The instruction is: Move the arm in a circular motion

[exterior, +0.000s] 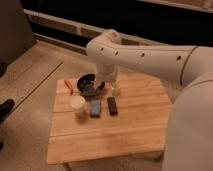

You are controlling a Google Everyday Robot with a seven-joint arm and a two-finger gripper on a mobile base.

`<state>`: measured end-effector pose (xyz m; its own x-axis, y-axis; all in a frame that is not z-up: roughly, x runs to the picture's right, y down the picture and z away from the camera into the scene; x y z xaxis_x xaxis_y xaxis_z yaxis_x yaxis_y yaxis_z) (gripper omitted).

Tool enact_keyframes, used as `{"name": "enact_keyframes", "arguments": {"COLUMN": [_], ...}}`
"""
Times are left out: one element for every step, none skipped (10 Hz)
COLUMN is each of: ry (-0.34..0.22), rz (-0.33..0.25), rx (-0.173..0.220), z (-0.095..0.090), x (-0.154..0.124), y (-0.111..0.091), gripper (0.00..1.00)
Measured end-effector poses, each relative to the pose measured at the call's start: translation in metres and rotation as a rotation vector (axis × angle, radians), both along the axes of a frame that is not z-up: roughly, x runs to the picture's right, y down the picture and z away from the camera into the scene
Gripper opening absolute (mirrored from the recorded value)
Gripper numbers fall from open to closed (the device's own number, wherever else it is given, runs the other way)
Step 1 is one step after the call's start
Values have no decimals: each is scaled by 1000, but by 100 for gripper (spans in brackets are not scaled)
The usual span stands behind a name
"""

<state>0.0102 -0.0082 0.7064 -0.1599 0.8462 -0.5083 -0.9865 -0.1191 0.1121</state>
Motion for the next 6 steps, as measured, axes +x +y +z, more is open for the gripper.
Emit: {"name": "enact_keyframes", "arguments": {"ry": [11, 40, 84, 125, 153, 167], "rz": [2, 12, 24, 26, 7, -35], "rx": [3, 6, 18, 26, 38, 59], "z": [2, 7, 16, 23, 33, 49], "x": [4, 13, 27, 40, 44, 39], "y": [-3, -12, -29, -44, -61, -82], "gripper": [65, 65, 65, 65, 65, 65]}}
